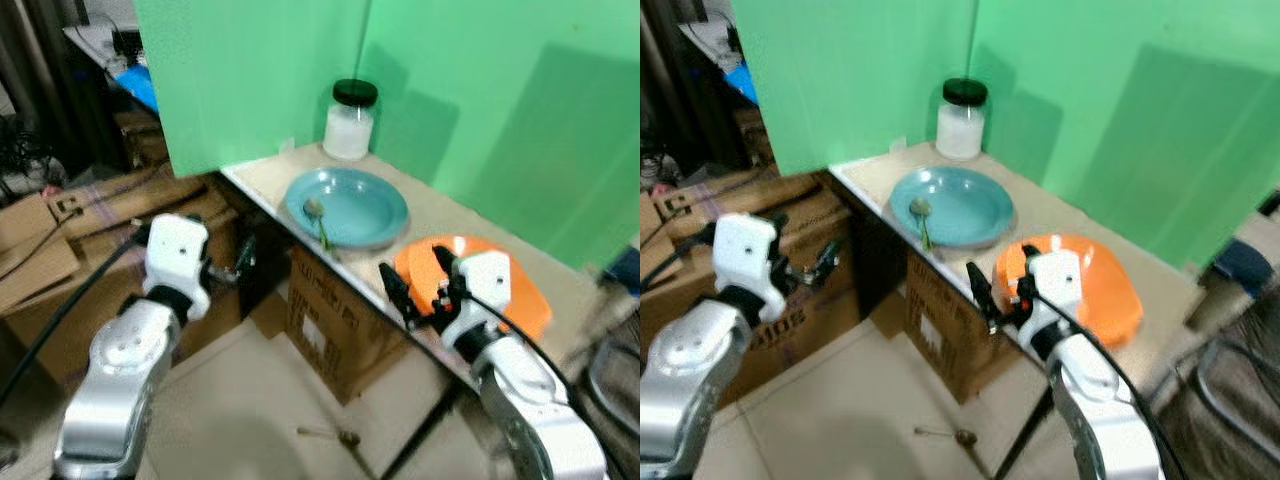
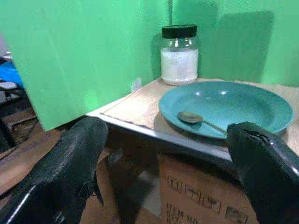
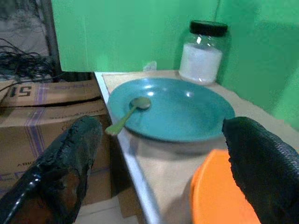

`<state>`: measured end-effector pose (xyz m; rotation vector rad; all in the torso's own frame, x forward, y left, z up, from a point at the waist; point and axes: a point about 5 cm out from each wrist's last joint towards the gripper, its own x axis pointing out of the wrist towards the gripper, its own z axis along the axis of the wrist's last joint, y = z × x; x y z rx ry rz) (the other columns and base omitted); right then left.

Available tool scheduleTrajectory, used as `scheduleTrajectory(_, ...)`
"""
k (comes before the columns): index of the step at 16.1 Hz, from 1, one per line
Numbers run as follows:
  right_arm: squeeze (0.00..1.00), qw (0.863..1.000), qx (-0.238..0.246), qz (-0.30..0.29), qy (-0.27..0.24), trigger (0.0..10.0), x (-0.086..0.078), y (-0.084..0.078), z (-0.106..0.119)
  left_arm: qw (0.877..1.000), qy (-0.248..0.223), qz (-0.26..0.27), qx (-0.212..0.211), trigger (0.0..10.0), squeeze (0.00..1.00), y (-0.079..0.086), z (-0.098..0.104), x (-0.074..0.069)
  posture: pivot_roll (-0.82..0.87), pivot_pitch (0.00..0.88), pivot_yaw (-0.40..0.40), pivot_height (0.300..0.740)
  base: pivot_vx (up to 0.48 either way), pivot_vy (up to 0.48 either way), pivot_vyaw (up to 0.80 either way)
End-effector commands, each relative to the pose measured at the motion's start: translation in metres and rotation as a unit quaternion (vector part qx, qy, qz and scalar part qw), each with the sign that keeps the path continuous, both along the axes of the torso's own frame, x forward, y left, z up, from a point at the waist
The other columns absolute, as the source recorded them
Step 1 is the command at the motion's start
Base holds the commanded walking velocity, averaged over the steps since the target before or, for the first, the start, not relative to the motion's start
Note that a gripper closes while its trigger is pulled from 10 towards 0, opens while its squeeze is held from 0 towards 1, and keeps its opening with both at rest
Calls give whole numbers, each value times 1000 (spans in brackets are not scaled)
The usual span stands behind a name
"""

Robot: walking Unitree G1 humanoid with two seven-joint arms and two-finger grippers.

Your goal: Setting the table

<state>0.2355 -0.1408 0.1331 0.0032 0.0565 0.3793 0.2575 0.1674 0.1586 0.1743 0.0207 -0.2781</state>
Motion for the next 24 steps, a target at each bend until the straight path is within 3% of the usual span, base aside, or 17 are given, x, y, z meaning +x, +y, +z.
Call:
scheduleTrajectory(1, 0, 1000, 3, 3, -3, 10000, 1, -3, 2, 1000, -3, -7, 4, 10000, 0, -2, 2, -1, 43, 0, -64, 740, 390, 0, 800)
scheduleTrajectory(4, 0, 1000, -13, 3, -5, 10000, 6, -6, 7, 1000, 2, -17, 6, 10000, 0, -3, 1, -2, 42, 0, -63, 740, 246, 0, 0)
scheduleTrajectory(8, 0, 999, -20, 33, -21, 10000, 22, 6, 32, 998, 11, -50, 21, 10000, 0, -6, -1, -5, 43, 0, -63, 740, 0, 0, 0)
scheduleTrajectory(10, 0, 998, -19, 46, 28, 10000, 38, 17, 31, 996, 16, -77, 30, 10000, 0, -6, -2, -8, 40, 0, -65, 740, 0, 0, 0)
scheduleTrajectory(11, 71, 997, -2, 58, 60, 10000, 48, 25, 30, 995, 18, -90, 38, 10000, 0, -5, -3, -9, 36, 0, -64, 740, 0, 0, 0)
scheduleTrajectory(12, 1000, 996, 2, 61, 67, 10000, 52, 27, 31, 994, 18, -95, 41, 10000, 0, -5, -3, -9, 36, 0, -64, 740, 0, 0, 0)
scheduleTrajectory(14, 1000, 992, 5, 61, 110, 10000, 72, 40, 28, 991, 29, -121, 54, 10000, 0, -2, -4, -10, 33, 0, -68, 740, 0, 0, 0)
scheduleTrajectory(15, 1000, 987, -13, 50, 149, 10000, 92, 53, 20, 983, 47, -158, 74, 10000, 0, 2, -7, -15, 36, 0, -79, 740, 0, 0, 0)
scheduleTrajectory(16, 1000, 986, -19, 52, 158, 10000, 96, 58, 17, 981, 53, -167, 81, 10000, 0, 3, -8, -17, 36, 0, -79, 740, 0, 0, 0)
scheduleTrajectory(17, 541, 984, -35, 50, 169, 10000, 104, 65, 14, 977, 66, -183, 84, 10000, 0, 6, -10, -22, 40, 0, -86, 740, 0, 0, 0)
scheduleTrajectory(18, 0, 980, -45, 48, 186, 10000, 109, 71, 10, 975, 74, -192, 88, 10000, 0, 9, -11, -26, 44, 0, -91, 740, 0, 0, 0)
scheduleTrajectory(20, 0, 975, -58, 24, 214, 10000, 119, 78, 5, 971, 87, -208, 84, 10000, 0, 11, -12, -33, 49, 0, -99, 740, 0, 0, 0)
scheduleTrajectory(24, 0, 973, -33, -23, 226, 10000, 133, 83, 6, 957, 106, -265, 57, 10000, 0, 4, -11, -46, 51, 0, -102, 740, 0, 0, 0)
